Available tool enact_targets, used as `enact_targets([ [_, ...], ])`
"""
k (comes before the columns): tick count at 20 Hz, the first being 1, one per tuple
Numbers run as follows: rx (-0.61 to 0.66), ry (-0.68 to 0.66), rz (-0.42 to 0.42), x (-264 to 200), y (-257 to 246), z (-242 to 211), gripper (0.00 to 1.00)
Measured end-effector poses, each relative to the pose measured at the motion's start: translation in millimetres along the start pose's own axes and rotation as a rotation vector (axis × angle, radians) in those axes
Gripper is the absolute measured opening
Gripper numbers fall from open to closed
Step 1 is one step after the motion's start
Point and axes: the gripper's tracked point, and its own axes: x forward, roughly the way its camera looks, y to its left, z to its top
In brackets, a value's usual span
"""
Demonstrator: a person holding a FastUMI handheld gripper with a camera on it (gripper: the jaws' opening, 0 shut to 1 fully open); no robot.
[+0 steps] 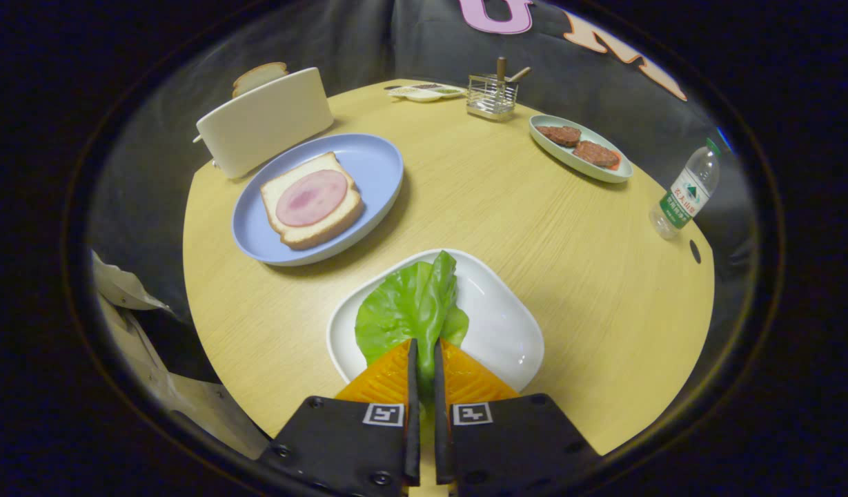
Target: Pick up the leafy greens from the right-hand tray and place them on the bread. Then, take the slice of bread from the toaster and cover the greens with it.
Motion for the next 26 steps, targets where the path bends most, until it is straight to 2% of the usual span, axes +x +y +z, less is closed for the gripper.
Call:
enact_targets([
  [15,0.010,-0.105,-0.065,-50,22,48,0.12],
  [26,-0.010,-0.173,-0.035,-55,71,109,0.12],
])
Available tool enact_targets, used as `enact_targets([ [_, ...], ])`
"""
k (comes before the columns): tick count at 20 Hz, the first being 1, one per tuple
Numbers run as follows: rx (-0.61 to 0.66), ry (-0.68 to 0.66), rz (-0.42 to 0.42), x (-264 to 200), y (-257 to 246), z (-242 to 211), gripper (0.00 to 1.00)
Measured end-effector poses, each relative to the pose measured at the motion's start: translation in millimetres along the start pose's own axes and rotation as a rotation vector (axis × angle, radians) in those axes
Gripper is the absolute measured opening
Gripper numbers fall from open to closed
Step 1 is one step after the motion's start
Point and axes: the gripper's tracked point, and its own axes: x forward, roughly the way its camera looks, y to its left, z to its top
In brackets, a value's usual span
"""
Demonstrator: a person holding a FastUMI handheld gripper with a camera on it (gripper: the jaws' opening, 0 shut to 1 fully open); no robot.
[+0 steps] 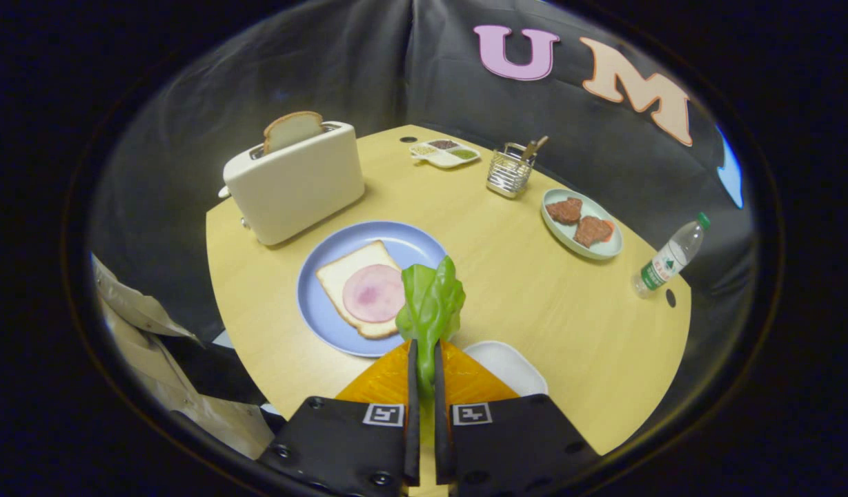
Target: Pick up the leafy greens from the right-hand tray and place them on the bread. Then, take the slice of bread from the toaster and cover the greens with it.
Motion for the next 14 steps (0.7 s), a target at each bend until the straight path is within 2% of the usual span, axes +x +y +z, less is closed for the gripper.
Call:
enact_targets([
  [14,-0.036,-0.013,0.093,47,62,43,0.12],
])
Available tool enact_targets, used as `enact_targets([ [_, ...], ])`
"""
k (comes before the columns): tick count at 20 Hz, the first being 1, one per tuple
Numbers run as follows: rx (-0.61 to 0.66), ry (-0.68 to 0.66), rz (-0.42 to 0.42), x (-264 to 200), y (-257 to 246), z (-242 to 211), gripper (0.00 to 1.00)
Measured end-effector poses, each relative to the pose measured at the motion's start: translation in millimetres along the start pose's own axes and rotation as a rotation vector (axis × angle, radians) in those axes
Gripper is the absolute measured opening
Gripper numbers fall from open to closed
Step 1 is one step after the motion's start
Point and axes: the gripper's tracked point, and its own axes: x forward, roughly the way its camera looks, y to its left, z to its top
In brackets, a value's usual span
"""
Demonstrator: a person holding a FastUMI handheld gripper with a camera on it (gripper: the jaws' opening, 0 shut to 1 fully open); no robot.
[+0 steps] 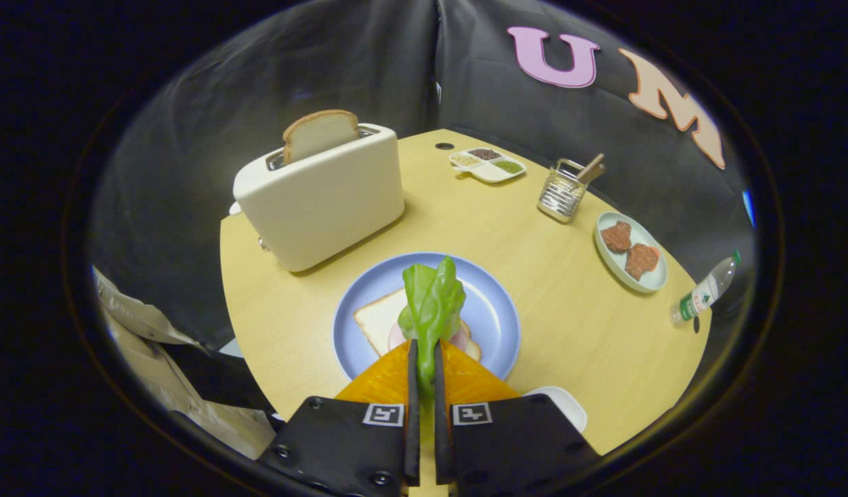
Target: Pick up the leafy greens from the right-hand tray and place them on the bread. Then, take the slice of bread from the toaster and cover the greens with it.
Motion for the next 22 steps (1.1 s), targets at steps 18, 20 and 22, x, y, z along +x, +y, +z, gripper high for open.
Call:
enact_targets([
  [18,-0.040,0.041,0.045,45,28,7,0.39],
  [20,-0.040,0.040,0.028,44,23,7,0.50],
  [22,-0.039,0.037,0.014,45,20,7,0.61],
])
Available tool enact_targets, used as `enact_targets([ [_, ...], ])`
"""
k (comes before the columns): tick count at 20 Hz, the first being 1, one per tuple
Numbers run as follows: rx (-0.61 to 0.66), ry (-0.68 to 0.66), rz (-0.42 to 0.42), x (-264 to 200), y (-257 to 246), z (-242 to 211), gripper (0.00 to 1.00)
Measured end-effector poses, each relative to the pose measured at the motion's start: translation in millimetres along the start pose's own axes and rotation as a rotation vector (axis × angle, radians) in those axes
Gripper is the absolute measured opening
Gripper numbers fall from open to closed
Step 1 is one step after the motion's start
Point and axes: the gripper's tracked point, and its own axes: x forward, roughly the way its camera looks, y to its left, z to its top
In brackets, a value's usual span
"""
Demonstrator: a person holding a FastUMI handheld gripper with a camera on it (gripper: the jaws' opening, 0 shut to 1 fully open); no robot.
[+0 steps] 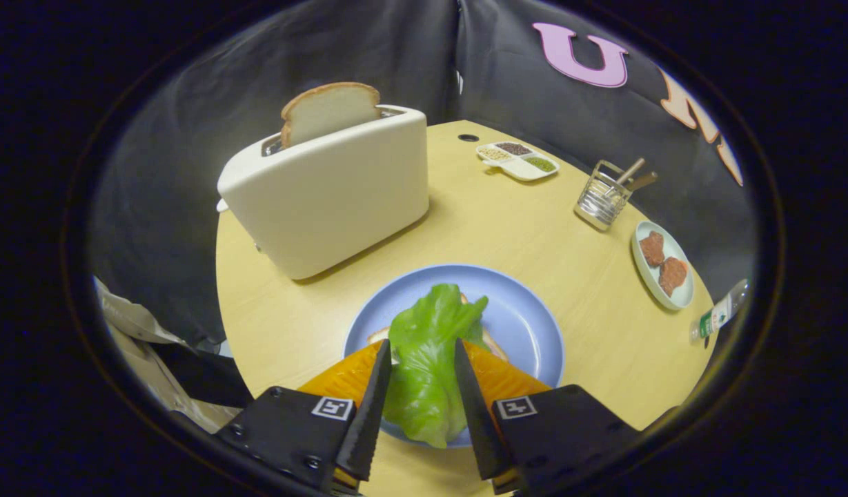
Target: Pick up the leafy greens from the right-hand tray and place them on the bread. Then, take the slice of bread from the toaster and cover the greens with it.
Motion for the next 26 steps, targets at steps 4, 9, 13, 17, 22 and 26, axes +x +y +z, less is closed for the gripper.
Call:
enact_targets([
  [4,0.001,-0.015,-0.019,-4,-3,3,0.90],
  [9,0.018,-0.062,-0.016,-21,5,22,0.97],
  [13,0.035,-0.130,-0.014,-43,13,55,0.98],
  [17,0.042,-0.197,-0.018,-63,23,96,0.98],
  [22,0.048,-0.228,-0.014,-75,37,137,0.98],
  [26,0.062,-0.245,0.001,-77,49,167,0.98],
])
